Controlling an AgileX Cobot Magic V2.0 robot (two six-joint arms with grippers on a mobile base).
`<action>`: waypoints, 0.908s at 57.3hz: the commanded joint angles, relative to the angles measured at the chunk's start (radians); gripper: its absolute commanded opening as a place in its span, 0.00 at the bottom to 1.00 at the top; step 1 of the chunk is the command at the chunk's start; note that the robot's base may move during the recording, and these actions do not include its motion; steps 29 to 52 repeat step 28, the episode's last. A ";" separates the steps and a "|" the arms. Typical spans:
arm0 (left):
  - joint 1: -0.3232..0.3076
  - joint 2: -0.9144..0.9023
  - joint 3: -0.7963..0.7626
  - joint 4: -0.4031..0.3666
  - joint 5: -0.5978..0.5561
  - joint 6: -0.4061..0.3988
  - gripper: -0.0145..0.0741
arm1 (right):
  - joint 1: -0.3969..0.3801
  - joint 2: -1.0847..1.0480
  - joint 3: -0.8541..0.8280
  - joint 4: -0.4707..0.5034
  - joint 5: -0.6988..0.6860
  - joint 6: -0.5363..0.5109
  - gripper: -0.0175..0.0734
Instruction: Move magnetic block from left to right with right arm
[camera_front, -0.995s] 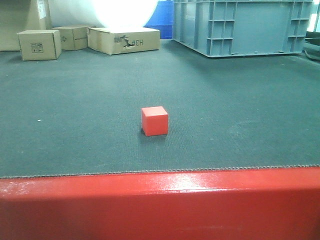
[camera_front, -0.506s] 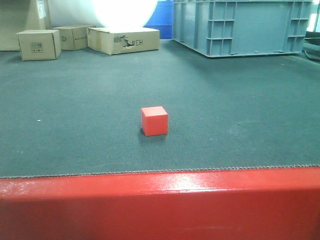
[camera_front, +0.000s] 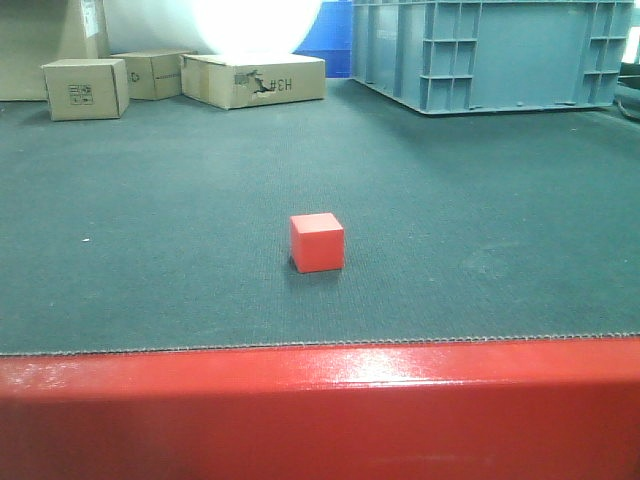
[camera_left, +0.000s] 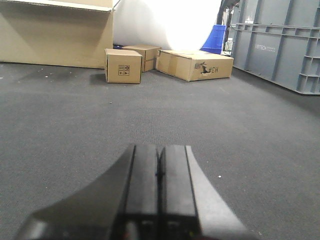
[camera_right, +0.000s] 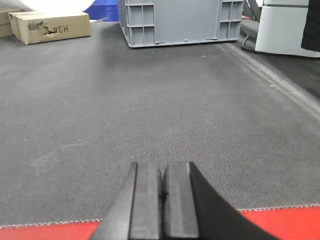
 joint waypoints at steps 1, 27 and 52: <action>-0.004 -0.009 0.009 -0.005 -0.091 0.002 0.02 | -0.002 -0.021 0.001 -0.013 -0.083 -0.008 0.26; -0.004 -0.009 0.009 -0.005 -0.091 0.002 0.02 | -0.002 -0.021 0.001 -0.013 -0.083 -0.008 0.26; -0.004 -0.009 0.009 -0.005 -0.091 0.002 0.02 | -0.002 -0.021 0.001 -0.013 -0.083 -0.008 0.26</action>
